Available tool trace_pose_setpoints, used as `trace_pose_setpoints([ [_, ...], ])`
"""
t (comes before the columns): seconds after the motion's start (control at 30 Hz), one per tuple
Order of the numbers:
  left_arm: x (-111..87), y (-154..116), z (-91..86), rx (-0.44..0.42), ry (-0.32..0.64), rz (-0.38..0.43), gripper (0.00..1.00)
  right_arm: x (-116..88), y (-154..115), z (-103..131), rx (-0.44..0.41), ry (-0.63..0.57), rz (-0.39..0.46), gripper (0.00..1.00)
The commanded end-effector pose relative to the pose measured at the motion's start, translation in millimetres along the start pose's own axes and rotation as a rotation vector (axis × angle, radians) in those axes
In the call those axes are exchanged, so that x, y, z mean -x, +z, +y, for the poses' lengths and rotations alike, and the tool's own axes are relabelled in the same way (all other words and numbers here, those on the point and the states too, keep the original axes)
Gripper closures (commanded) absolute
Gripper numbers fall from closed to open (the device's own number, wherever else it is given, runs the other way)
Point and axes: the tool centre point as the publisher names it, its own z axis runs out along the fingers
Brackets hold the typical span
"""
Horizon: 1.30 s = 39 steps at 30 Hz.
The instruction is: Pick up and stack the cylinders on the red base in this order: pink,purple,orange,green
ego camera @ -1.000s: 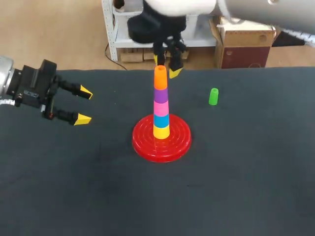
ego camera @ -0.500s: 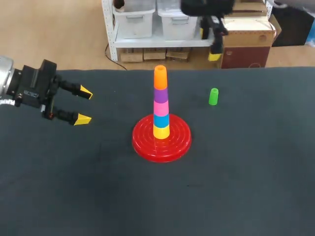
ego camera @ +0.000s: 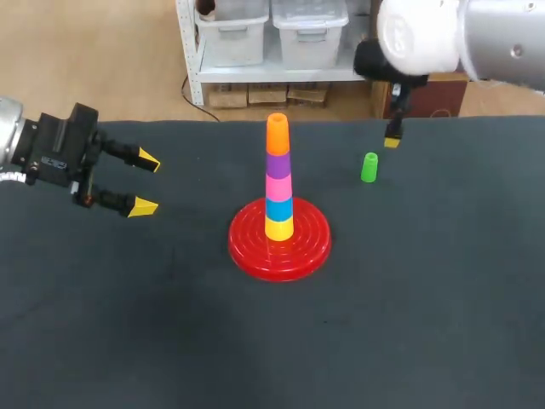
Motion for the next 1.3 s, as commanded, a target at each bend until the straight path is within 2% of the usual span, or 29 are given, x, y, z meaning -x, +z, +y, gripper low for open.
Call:
trace_pose_setpoints([
  [0.03,-1.2,0.3,0.0,0.001,0.002,-0.003,0.00,9.9,13.7,1.0,0.019,-0.007,0.011,0.00],
  [0.4,-1.2,0.3,0.0,0.001,0.002,-0.003,0.00,11.5,43.1,4.3,0.070,-0.038,0.056,0.00],
  [0.87,-1.2,0.3,0.0,0.001,0.002,-0.003,0.00,24.5,61.8,-7.8,0.076,-0.054,0.047,0.00],
  [1.17,-1.2,0.3,0.0,0.001,0.002,-0.003,0.00,26.8,71.5,-5.4,0.082,-0.055,0.041,0.00],
  [1.2,-1.2,0.3,0.0,0.001,0.002,-0.003,0.00,26.2,72.5,-5.0,0.082,-0.053,0.042,0.25],
  [1.23,-1.2,0.3,0.0,0.001,0.002,-0.003,0.00,25.2,73.7,-4.7,0.075,-0.047,0.043,0.57],
  [1.27,-1.2,0.3,0.0,0.001,0.002,-0.003,0.00,24.3,74.3,-4.5,0.074,-0.045,0.042,0.75],
  [1.3,-1.2,0.3,0.0,0.001,0.002,-0.003,0.00,23.8,74.4,-4.0,0.073,-0.043,0.042,0.99],
])
